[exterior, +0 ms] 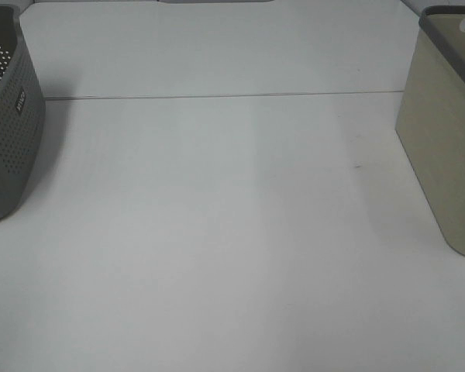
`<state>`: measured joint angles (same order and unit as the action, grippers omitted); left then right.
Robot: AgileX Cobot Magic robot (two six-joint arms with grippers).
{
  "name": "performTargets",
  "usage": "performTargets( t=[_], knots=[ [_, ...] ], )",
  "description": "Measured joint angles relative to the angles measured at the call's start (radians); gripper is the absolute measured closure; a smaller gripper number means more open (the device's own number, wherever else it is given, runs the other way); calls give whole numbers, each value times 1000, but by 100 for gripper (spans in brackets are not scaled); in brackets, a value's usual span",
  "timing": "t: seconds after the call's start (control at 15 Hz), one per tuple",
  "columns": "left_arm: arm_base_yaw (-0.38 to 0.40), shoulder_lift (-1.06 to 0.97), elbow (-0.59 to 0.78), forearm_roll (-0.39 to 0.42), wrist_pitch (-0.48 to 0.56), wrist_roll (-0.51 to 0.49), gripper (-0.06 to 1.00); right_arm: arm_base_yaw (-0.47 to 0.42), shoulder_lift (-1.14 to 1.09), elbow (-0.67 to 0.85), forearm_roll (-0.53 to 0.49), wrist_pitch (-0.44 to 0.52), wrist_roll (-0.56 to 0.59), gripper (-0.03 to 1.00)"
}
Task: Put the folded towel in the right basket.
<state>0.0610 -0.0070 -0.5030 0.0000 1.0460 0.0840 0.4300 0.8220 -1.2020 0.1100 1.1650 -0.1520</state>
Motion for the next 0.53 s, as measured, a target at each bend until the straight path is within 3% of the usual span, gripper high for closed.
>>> performTargets(
  t=[0.07, 0.53],
  knots=[
    [0, 0, 0, 0, 0, 0, -5, 0, -60, 45, -40, -6, 9, 5],
    [0, 0, 0, 0, 0, 0, -5, 0, -422, 482, -43, -93, 59, 5]
  ],
)
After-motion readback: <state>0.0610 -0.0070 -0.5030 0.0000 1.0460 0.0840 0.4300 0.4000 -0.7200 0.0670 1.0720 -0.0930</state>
